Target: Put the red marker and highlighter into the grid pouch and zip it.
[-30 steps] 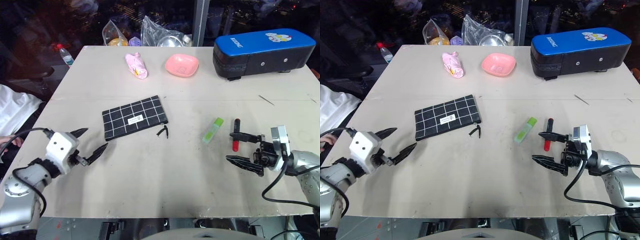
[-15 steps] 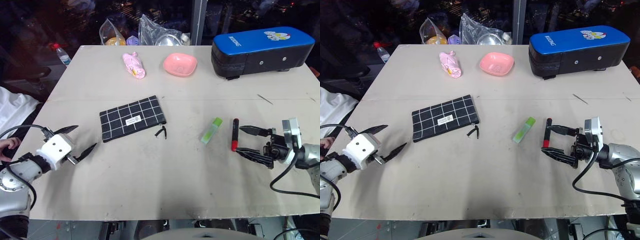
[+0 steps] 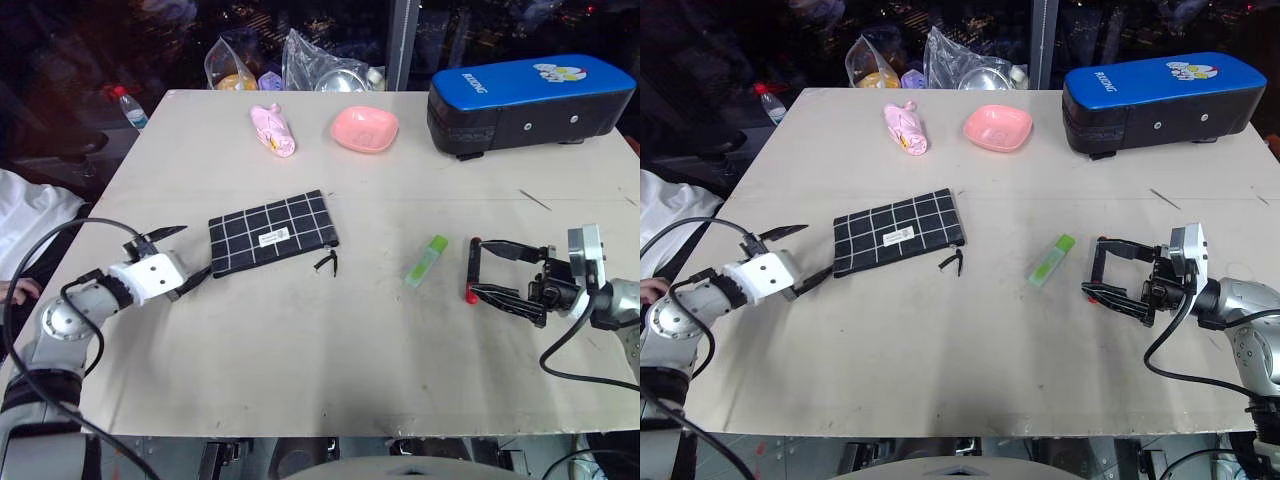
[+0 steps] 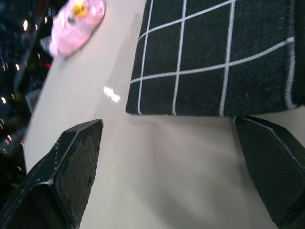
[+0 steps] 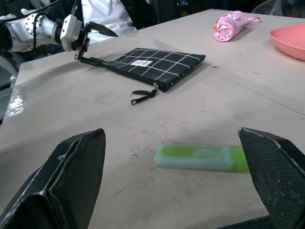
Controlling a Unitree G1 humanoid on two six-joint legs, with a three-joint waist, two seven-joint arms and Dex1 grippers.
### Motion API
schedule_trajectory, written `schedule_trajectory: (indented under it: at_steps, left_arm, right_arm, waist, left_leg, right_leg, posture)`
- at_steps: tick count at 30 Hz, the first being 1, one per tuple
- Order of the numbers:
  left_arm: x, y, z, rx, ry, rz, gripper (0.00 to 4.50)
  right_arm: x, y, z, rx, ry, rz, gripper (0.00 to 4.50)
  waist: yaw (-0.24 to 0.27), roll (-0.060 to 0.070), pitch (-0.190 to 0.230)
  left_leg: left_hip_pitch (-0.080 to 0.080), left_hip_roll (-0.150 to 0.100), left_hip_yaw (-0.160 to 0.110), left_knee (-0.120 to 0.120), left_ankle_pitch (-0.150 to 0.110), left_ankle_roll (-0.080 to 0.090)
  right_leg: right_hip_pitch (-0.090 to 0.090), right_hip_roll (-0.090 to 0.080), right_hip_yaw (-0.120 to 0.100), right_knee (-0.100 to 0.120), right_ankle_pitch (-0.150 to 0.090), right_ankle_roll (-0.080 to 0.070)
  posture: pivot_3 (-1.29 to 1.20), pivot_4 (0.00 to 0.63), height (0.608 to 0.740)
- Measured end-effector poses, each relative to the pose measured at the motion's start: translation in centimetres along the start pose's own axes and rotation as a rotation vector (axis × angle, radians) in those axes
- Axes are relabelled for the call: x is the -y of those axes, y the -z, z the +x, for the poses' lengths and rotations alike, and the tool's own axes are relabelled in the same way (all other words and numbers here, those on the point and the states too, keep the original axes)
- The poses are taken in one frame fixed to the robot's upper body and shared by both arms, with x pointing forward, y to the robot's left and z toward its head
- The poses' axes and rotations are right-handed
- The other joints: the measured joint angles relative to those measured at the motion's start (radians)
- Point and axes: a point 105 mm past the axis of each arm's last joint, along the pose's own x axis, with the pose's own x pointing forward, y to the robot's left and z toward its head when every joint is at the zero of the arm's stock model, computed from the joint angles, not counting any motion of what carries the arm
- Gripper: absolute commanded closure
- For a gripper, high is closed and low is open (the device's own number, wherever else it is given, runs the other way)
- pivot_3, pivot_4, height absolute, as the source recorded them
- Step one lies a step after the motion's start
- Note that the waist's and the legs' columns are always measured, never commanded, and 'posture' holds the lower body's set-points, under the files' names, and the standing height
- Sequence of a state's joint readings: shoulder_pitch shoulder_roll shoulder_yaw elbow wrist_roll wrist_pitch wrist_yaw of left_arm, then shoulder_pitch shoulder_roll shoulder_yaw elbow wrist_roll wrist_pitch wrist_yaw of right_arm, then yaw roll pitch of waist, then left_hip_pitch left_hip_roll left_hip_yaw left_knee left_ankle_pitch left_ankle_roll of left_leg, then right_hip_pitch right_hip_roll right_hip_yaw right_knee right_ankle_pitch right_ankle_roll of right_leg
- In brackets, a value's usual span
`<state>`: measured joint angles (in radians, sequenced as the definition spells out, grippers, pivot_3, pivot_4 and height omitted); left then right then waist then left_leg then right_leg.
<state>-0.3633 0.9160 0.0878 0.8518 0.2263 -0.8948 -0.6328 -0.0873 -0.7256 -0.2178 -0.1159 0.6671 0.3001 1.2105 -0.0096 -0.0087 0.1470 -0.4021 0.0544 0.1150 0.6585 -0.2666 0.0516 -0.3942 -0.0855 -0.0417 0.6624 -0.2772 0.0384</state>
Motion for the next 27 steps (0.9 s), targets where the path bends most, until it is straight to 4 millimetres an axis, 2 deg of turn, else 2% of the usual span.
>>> schedule_trajectory:
  at_steps: [11, 14, 15, 18, 20, 22, 23, 27]
  left_arm:
    - [-0.2, -1.9, 2.4, 0.097, 0.059, 0.22, 0.02]
    - [-0.1, -2.4, 2.9, 0.122, 0.058, 0.244, 0.76]
    - [0.2, -2.8, 3.2, 0.141, 0.066, 0.252, 1.14]
    - [1.4, -4.1, 4.1, 0.218, 0.09, 0.27, 2.51]
    - [2.3, -5.1, 4.6, 0.276, 0.105, 0.28, 3.24]
    - [1.8, -6.0, 4.8, 0.32, 0.086, 0.308, 4.2]
    - [1.5, -6.1, 4.8, 0.327, 0.078, 0.314, 4.45]
    - [1.6, -6.6, 4.8, 0.358, 0.057, 0.33, 4.45]
  right_arm:
    - [-0.2, -0.1, -0.2, 0.004, 0.022, -0.022, 0.0]
    - [-0.3, 0.0, -0.4, 0.004, 0.029, -0.025, 0.0]
    - [-0.3, 0.0, -0.3, 0.005, 0.031, -0.026, 0.0]
    - [-0.4, 0.0, -0.3, 0.008, 0.039, -0.03, 0.0]
    - [-0.4, 0.1, -0.4, 0.007, 0.044, -0.031, 0.0]
    - [-0.4, 0.2, -0.4, 0.009, 0.053, -0.028, 0.0]
    - [-0.4, 0.2, -0.3, 0.01, 0.055, -0.029, 0.0]
    - [-0.7, 0.2, -0.2, 0.013, 0.054, -0.032, 0.0]
  waist:
    - [0.026, 0.001, 0.0]
    - [0.03, 0.001, 0.0]
    - [0.03, 0.001, 0.0]
    - [0.028, 0.0, 0.0]
    - [0.025, 0.0, 0.0]
    - [0.025, 0.0, 0.0]
    - [0.025, 0.0, 0.0]
    - [0.026, 0.0, -0.001]
  left_leg:
    - [-0.001, 0.001, 0.005, 0.009, -0.001, 0.005]
    - [-0.003, 0.001, 0.005, 0.011, -0.001, 0.006]
    - [-0.003, 0.001, 0.005, 0.011, -0.001, 0.006]
    - [-0.008, 0.001, 0.005, 0.013, -0.001, 0.006]
    - [-0.011, 0.001, 0.004, 0.014, 0.001, 0.003]
    - [-0.011, 0.001, 0.004, 0.014, 0.001, 0.003]
    - [-0.011, 0.001, 0.004, 0.014, 0.001, 0.003]
    - [-0.011, 0.001, 0.004, 0.014, 0.001, 0.003]
  right_leg:
    - [0.003, 0.012, -0.001, 0.001, 0.001, 0.004]
    - [0.003, 0.012, -0.001, 0.001, 0.002, 0.005]
    - [0.002, 0.012, -0.001, 0.001, 0.002, 0.005]
    - [-0.001, 0.013, -0.001, 0.001, 0.002, 0.006]
    - [-0.004, 0.014, -0.001, 0.001, 0.003, 0.007]
    - [-0.004, 0.014, -0.001, 0.001, 0.003, 0.007]
    - [-0.004, 0.014, -0.001, 0.001, 0.003, 0.007]
    - [-0.004, 0.014, -0.002, 0.001, 0.003, 0.007]
  posture:
    - [0.0, 0.15, 0.74]
    - [0.0, 0.15, 0.74]
    - [0.0, 0.15, 0.74]
    - [0.0, 0.15, 0.74]
    - [0.0, 0.15, 0.74]
    - [0.0, 0.15, 0.74]
    - [0.0, 0.15, 0.74]
    - [0.0, 0.15, 0.74]
